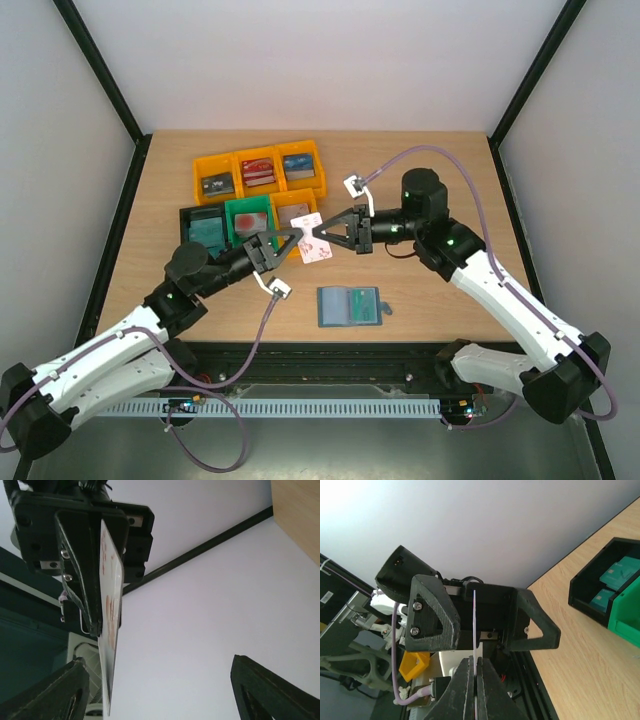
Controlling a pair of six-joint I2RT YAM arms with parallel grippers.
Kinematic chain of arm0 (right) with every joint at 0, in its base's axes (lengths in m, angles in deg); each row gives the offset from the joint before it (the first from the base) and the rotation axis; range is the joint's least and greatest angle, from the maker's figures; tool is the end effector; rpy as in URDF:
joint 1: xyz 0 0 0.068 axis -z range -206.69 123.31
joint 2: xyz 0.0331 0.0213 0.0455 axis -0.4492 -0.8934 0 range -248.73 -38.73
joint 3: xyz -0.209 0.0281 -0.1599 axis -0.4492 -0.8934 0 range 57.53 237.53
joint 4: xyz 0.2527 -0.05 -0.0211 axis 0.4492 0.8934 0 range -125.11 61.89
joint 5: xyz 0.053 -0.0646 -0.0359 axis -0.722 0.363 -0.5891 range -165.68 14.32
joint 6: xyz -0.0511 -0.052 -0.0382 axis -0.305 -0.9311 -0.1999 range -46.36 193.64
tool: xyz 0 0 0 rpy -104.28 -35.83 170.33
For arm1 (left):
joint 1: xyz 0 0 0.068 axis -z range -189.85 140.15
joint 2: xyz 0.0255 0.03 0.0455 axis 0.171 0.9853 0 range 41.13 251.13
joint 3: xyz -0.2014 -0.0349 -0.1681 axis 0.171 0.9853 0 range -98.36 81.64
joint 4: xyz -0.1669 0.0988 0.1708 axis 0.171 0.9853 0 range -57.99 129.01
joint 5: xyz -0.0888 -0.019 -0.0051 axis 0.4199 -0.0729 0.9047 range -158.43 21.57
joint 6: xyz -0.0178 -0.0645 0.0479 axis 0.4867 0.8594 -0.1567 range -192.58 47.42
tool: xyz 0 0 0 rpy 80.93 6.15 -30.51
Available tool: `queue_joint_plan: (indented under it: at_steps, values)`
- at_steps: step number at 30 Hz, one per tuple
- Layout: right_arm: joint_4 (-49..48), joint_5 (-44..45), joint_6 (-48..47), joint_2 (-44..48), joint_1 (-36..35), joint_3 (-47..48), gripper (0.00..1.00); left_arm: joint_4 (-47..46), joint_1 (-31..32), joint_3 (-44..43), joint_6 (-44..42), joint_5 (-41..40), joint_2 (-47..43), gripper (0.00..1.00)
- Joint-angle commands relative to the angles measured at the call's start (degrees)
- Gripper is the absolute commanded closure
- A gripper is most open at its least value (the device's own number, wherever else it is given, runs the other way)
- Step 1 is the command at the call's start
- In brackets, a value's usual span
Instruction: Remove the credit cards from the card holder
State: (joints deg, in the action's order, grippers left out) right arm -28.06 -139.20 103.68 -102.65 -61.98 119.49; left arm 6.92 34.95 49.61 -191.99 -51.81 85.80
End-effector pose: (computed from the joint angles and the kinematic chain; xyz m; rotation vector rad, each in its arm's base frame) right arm 0.1719 0.2003 0.3782 -1.0111 1.7169 1.7301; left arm 0.1463 -0.1742 0.3295 1.4194 -0.0599 0.8921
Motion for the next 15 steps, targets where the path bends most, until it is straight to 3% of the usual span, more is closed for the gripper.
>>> queue_joint_plan:
  at_steps: [1, 10, 15]
  values:
    - [-2.24, -0.92, -0.61, -0.44, -1.00, -0.70, 0.98, -3.19, 0.76, -0.47, -17.85, -2.93, 0.32, 0.29]
    - [-1.03, 0.07, -1.89, -1.57, -1.54, -0.79, 0.98, -5.11, 3.02, -0.02, -16.80, -3.91, 1.21, 0.96]
    - [2.97, 3.89, -5.24, -1.81, -1.54, 0.84, 0.96, -4.54, 3.98, 0.57, -16.27, -5.38, 0.24, 0.98]
